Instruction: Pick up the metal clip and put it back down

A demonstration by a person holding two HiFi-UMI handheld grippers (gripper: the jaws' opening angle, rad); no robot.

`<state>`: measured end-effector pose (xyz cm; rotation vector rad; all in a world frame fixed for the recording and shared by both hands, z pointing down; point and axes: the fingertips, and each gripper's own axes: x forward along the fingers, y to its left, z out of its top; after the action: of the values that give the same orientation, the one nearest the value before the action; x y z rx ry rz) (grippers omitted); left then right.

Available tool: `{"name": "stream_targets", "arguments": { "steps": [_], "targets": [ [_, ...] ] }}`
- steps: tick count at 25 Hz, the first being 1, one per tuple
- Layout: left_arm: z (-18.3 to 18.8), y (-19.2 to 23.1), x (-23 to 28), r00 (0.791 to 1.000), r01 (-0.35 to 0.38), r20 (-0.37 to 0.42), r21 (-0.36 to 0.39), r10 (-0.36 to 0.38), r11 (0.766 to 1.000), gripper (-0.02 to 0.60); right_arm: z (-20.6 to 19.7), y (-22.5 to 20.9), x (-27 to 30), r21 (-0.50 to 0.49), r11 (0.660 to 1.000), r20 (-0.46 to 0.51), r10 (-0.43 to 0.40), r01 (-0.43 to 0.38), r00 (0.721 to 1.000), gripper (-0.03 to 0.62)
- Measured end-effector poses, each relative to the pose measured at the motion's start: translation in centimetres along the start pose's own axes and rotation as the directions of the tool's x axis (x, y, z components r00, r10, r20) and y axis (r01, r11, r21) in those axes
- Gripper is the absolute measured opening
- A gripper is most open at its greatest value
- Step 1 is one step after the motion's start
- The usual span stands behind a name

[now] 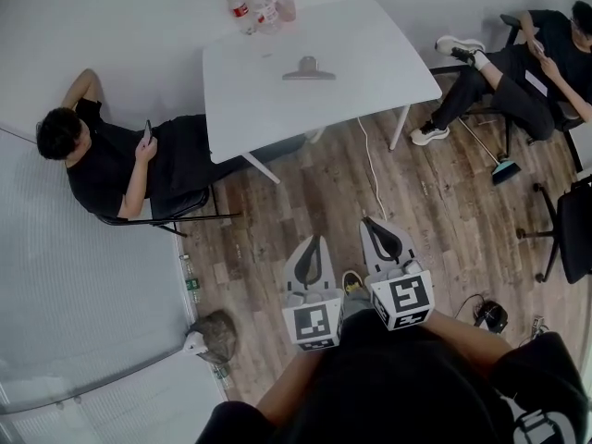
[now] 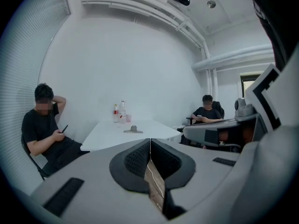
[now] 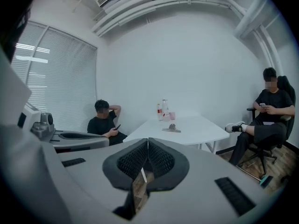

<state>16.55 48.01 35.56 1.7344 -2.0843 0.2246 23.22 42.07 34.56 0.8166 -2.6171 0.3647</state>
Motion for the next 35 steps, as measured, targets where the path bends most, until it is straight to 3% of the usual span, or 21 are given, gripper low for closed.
{"name": "stream_targets", "arguments": {
  "steps": [8,14,35],
  "targets": [
    [-0.5,4.5,2.3,1.000,-0.007,-0.010,-0.021,0.006,1.000,0.022,-0.4,0.6,5.0,-0.009,1.000,-0.030,-0.023,0.022,0.999,0.018],
    [-1.4,6.0,2.3,1.000,-0.007,-0.019,-0.034,0.006,0.999,0.021,-1.1,1.1,5.7,-0.016,0.999,-0.042,-0.031,0.030,0.999,0.019],
    [-0.8,4.0,1.6,1.000,-0.011,-0.004,-0.001,0.011,1.000,0.023,-0.8,-1.5,2.9,0.012,0.996,0.002,-0.091,0.091,0.996,0.018]
  ]
}}
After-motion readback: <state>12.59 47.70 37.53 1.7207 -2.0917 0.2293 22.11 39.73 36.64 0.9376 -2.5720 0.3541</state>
